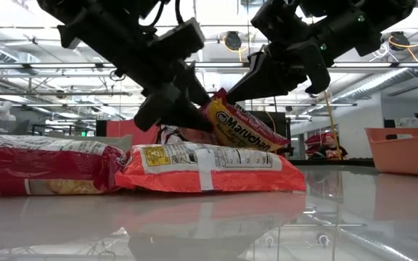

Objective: Sort Maruchan noodles
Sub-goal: Put the red bag into the orange bin

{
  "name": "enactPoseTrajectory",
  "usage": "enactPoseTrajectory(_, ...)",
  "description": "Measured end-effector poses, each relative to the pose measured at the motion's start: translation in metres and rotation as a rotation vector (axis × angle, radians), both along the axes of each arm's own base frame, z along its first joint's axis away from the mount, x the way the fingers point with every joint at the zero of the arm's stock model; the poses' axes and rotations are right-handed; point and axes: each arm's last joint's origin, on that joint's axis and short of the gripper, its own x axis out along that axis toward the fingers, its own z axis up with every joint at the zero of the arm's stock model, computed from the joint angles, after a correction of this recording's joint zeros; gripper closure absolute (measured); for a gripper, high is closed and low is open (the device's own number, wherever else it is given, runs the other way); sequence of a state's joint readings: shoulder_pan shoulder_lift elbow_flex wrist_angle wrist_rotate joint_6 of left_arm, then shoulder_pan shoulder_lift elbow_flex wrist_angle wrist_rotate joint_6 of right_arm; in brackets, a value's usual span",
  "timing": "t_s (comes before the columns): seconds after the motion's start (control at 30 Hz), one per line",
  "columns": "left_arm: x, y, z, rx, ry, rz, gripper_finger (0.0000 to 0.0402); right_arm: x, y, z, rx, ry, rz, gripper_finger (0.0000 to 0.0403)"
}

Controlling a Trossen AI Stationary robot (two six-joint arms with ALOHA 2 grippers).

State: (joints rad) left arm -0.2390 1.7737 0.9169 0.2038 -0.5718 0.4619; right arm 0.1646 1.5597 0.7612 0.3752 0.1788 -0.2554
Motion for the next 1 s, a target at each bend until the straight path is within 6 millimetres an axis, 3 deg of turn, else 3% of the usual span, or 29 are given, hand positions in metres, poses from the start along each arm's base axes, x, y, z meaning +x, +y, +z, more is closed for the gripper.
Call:
enactPoseTrajectory(0.13,0.004,0.001,-0.004,-0.087,0.008,-0.079,0.0103,0.0,0.0,0.001,0.002,-0.011,0.0,0.0403)
enactPoseTrajectory(0.37,0.006,0.01,-0.006,-0.093,0.006,-0.037,0.0111,0.001,0.0,0.002,0.004,-0.022,0.0,0.0403)
enactPoseTrajectory(0.8,0.007,0.012,-0.005,-0.121,-0.001,-0.08,0.0259,0.003,0.0,0.005,0.011,-0.061,-0.016,0.0403)
enactPoseTrajectory(1.0,0.007,0.012,-0.002,-0.16,-0.022,-0.058,0.0278,-0.001,-0.001,0.013,-0.008,-0.082,-0.057,0.0396)
